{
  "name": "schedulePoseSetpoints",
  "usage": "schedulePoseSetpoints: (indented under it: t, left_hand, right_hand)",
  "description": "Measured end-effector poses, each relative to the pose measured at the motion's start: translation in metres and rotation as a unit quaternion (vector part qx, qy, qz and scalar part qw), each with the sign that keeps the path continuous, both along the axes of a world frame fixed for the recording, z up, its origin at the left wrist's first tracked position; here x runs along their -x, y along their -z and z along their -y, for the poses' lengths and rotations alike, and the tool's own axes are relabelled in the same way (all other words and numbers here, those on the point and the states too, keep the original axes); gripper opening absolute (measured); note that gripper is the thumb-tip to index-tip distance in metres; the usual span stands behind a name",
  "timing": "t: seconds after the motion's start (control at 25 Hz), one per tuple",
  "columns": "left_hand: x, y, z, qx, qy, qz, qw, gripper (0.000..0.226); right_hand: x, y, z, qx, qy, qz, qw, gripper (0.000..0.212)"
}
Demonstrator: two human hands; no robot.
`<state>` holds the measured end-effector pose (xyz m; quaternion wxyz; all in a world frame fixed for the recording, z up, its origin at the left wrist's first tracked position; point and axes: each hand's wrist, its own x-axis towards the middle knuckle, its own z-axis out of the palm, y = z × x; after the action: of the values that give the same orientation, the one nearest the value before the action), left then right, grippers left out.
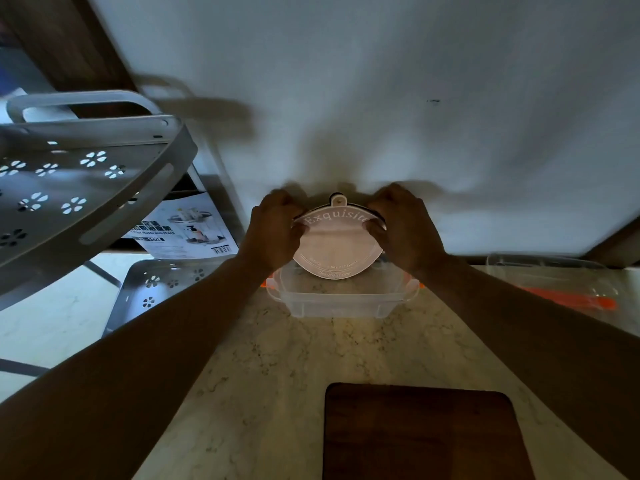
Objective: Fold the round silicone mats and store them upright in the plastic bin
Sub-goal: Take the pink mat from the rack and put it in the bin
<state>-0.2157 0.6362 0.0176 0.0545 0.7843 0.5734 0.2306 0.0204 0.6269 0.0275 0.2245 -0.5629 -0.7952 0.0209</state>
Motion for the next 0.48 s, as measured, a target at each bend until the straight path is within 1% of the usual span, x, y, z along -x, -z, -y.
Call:
schedulePoseSetpoints:
  t: [0.2,0.48]
  left_hand:
    - [-0.0030,-0.0006,0.0008,0.007,-0.008,0.037,0.999,0.017]
    - [-0.0044,-0.0028,0.0032,0.013,-0.009,0.024,1.000,0.016]
  right_hand:
    - [0.0018,0.0020,0.0031,0.006,0.013,0.017,1.000,0.026]
    - [0.0030,0.0028,0.0055,0.010,0.027,0.028,0.999,0.028]
